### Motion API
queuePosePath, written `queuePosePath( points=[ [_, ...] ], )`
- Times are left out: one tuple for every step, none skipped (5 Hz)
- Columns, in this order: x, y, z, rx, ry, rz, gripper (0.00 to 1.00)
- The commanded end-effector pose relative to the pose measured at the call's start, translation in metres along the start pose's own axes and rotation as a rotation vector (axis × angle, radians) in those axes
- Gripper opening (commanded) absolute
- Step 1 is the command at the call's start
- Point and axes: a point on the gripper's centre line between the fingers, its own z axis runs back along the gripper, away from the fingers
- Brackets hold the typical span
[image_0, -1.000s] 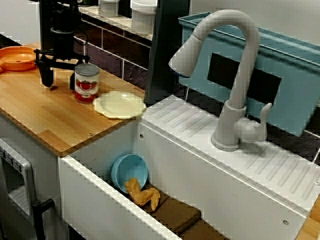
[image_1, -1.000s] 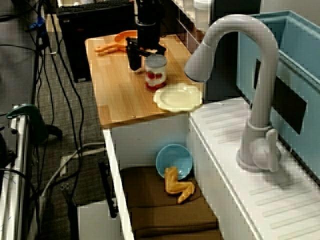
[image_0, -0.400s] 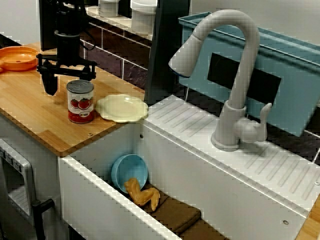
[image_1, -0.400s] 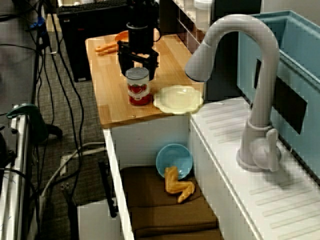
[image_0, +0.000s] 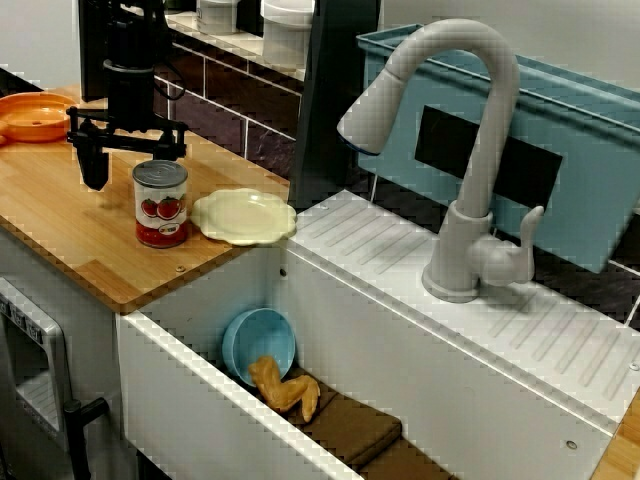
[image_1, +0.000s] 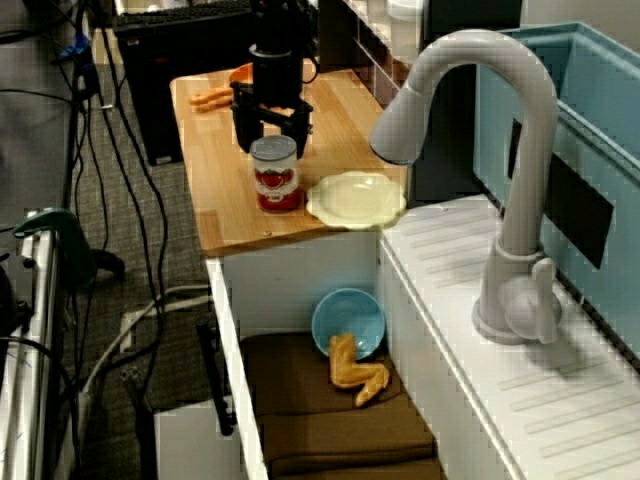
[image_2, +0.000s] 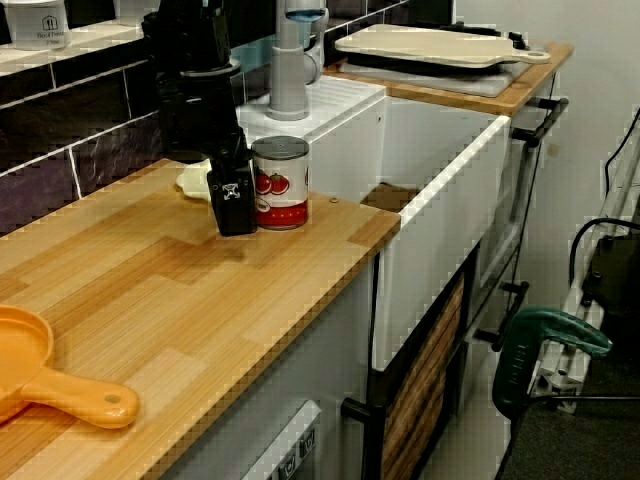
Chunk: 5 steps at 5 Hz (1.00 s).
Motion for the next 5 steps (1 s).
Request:
queuePosePath(
  points=[
    [-0.011, 0.012, 0.038, -0.027, -0.061, -0.018, 1.0],
    [-0.015, 0.013, 0.037, -0.022, -0.06, -0.022, 1.0],
    [-0.012, 0.015, 0.035, -0.017, -0.065, -0.025, 1.0],
    [0.017, 0.029, 0.032, -0.028, -0.048, -0.186, 1.0],
    [0.045, 0.042, 0.034, -0.091, -0.13, -0.411, 1.0]
  ],
)
